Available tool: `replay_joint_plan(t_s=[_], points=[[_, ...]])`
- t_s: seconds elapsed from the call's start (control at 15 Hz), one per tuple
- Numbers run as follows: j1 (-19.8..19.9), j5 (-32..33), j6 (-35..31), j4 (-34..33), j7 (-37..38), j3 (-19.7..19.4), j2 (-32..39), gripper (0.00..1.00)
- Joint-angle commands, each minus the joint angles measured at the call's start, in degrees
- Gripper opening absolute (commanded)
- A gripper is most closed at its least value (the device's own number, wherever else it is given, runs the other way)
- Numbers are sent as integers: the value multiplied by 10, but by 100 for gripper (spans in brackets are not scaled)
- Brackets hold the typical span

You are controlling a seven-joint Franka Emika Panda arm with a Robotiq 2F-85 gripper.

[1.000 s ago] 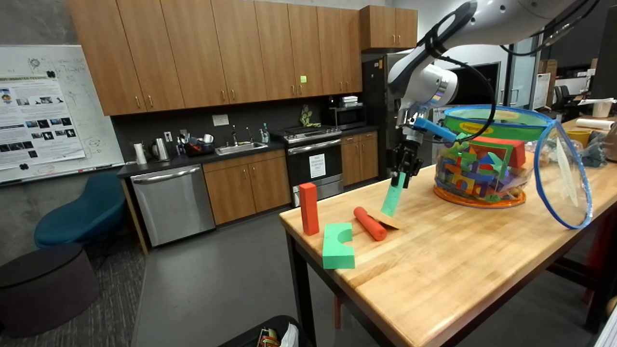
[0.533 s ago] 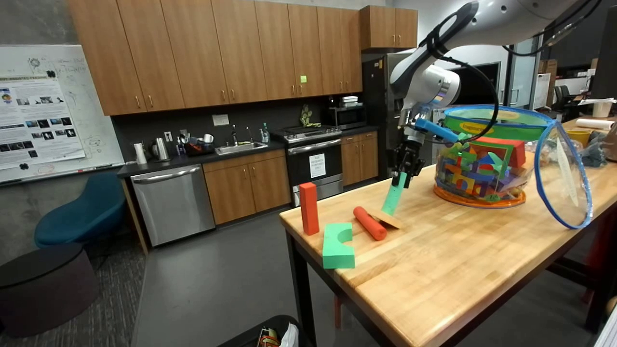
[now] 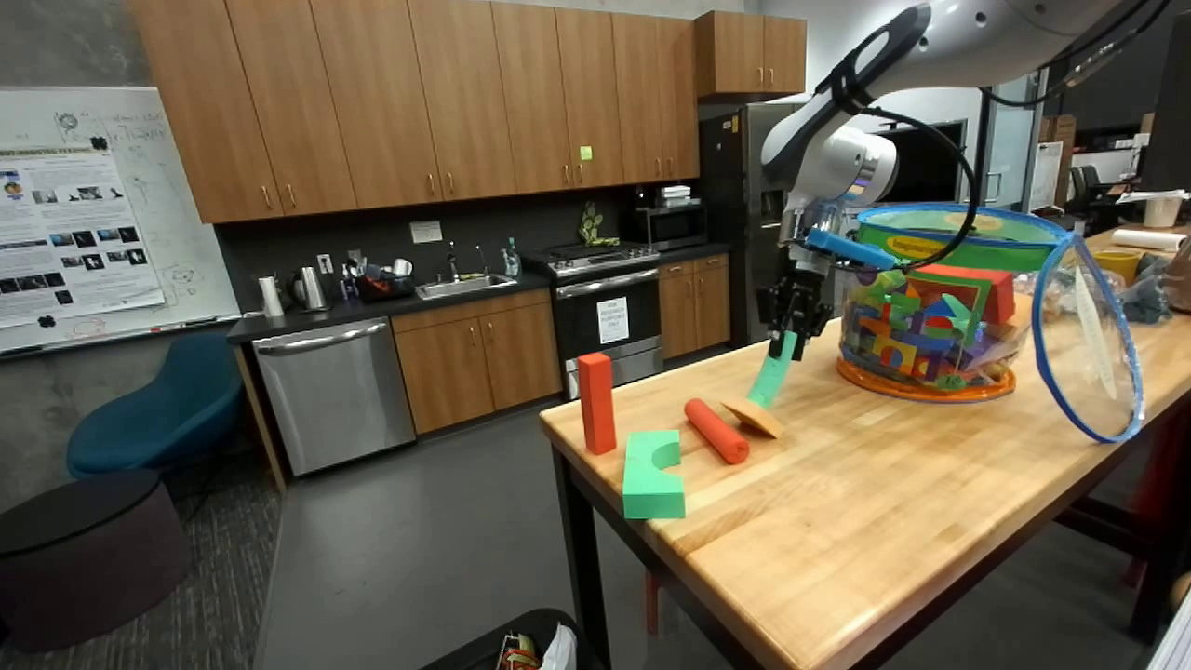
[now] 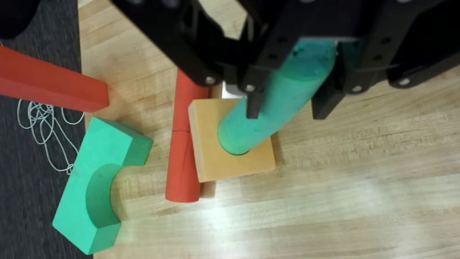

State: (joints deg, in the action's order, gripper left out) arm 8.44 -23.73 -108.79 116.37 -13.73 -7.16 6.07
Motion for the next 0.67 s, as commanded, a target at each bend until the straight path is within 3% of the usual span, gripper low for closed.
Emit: replay_joint_plan(t_s=[0.0, 0.6], points=[[2, 44, -25, 23, 34, -6, -16, 15], [-1, 93, -51, 45, 94, -6, -22, 15]])
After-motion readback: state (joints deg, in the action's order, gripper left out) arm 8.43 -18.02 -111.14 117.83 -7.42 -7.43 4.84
